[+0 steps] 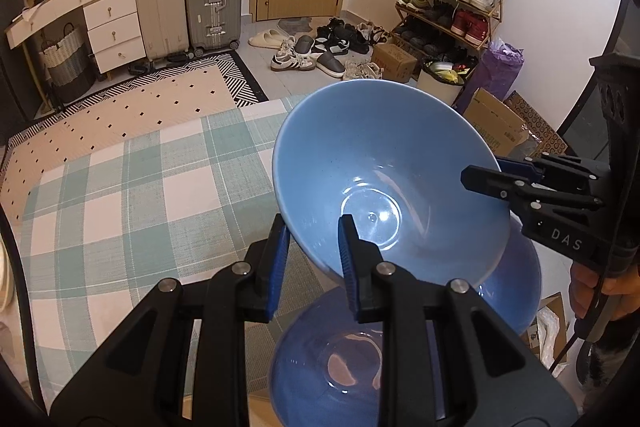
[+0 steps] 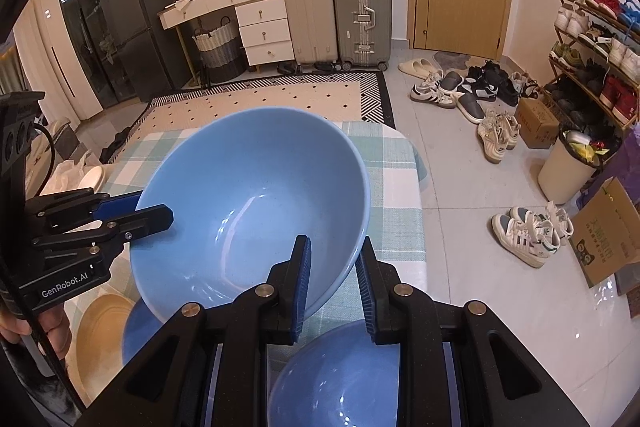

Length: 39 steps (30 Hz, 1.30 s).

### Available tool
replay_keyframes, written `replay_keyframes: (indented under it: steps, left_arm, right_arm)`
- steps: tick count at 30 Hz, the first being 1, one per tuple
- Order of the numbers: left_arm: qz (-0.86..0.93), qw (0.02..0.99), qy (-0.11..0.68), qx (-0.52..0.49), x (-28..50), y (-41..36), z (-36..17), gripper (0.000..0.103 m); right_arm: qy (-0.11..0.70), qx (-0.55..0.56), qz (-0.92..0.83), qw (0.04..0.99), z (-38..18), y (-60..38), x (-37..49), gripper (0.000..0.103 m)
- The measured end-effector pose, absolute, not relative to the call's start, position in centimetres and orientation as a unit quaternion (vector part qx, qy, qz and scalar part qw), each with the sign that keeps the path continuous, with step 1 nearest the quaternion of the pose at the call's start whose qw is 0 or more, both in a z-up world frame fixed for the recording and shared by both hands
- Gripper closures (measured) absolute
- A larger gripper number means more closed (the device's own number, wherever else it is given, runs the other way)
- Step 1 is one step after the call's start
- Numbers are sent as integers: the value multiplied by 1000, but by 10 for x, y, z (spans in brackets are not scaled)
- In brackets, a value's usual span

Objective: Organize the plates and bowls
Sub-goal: 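Lift the blue bowl with both tools and carry it over another blue bowl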

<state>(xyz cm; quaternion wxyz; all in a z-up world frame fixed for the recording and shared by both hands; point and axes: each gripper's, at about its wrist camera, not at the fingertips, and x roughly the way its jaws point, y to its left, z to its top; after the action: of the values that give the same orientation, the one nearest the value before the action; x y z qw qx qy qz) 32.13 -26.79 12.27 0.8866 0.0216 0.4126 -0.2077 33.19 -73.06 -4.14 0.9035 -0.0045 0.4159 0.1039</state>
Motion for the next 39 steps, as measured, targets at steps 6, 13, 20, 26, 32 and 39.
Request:
replay_keyframes:
  steps: [6,13,20,26,32,39]
  left_arm:
    - [-205,892,402,17,294,-257,143,81]
    - [-205,896,393,11,261,-245,162,81]
    - [-204,898,389,13,231,-237,172,81]
    - [-203,898,390,17,217,-234,174,81]
    - [-199,900,387,21,193,-230,174,81]
    - [-193,901,388,22,175,-229,171,81]
  right_arm:
    - [402,-4,112,909,-24,-723,313,80]
    - [391,-6,120,913,-10,-712,286,80]
    - [385,-9,128,914,-3,-703,263,80]
    - [382,-7,133,914,-3,-696,247,80]
    - [382,-9,139,914,-3,-690,232,80]
    - [385,-8,145,911,-9,-686,217,80]
